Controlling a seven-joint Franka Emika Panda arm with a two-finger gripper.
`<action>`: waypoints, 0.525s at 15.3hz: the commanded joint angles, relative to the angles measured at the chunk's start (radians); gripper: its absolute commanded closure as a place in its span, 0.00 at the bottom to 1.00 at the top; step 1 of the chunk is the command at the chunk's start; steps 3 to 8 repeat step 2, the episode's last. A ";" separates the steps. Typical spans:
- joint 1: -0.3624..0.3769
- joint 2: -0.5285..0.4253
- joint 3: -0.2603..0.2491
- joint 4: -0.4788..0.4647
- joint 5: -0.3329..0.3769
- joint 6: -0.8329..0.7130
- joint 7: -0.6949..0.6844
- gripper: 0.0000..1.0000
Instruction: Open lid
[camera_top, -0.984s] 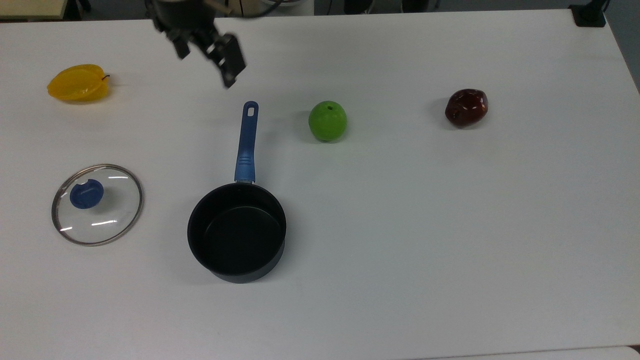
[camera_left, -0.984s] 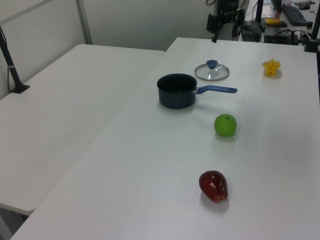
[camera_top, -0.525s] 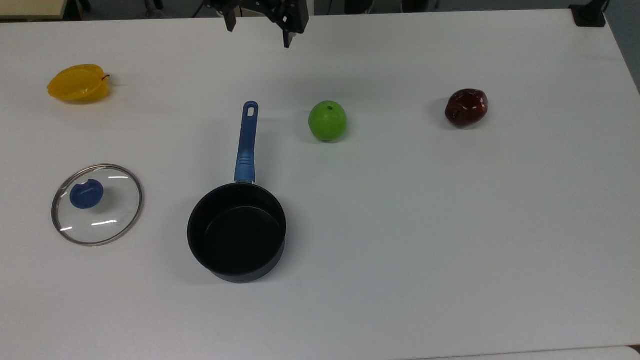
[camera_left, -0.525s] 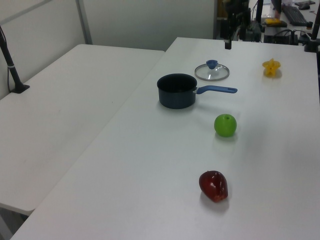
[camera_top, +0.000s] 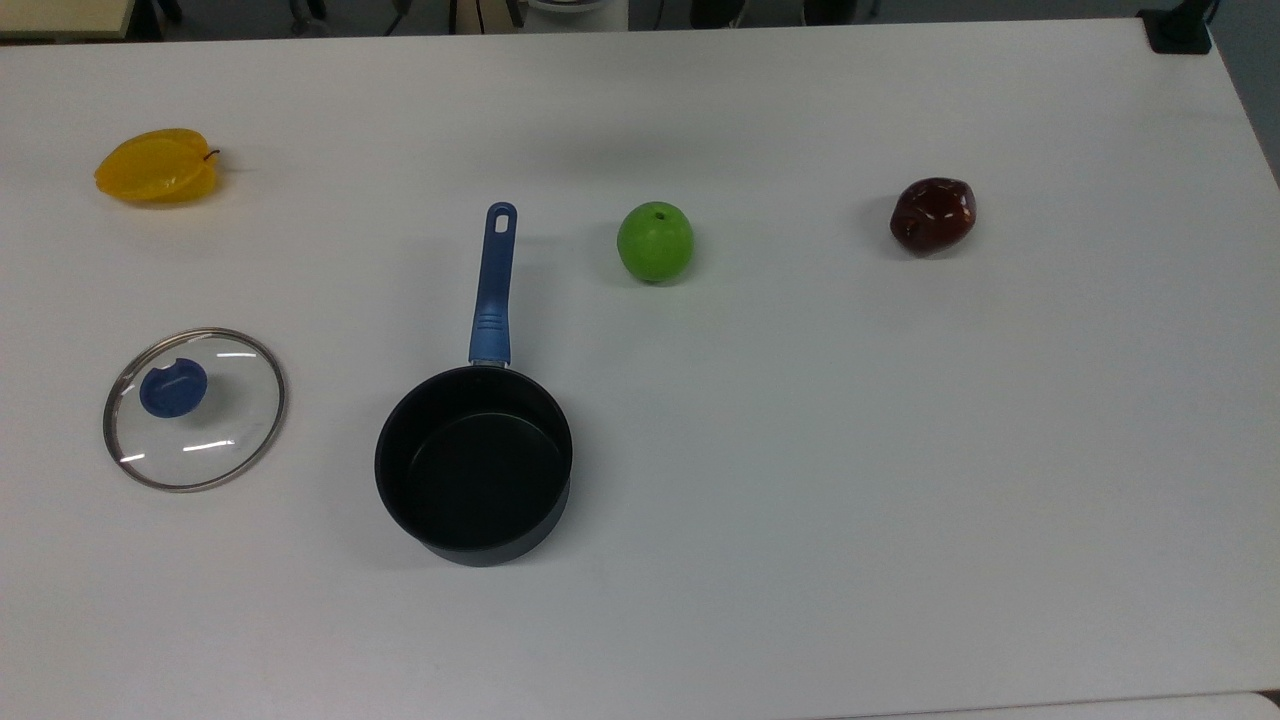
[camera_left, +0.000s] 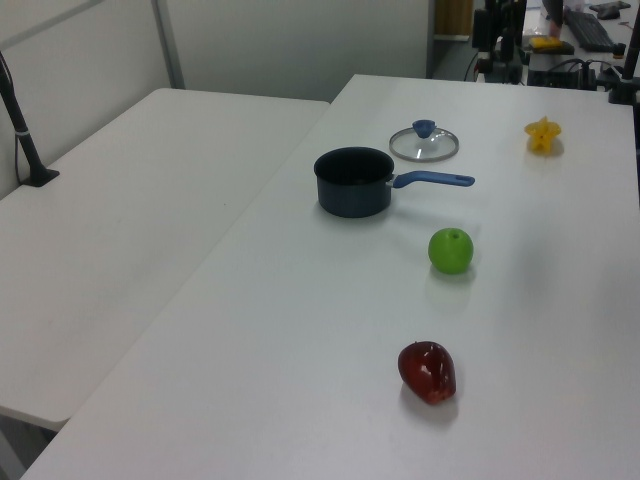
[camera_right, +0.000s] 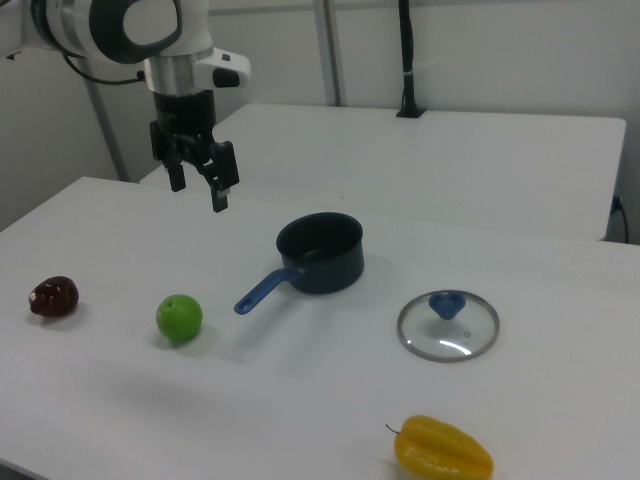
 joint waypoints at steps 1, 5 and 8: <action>0.008 -0.013 -0.002 -0.008 0.015 -0.017 -0.013 0.00; 0.007 -0.013 -0.004 -0.002 0.015 -0.020 -0.013 0.00; 0.007 -0.013 -0.004 -0.002 0.015 -0.020 -0.013 0.00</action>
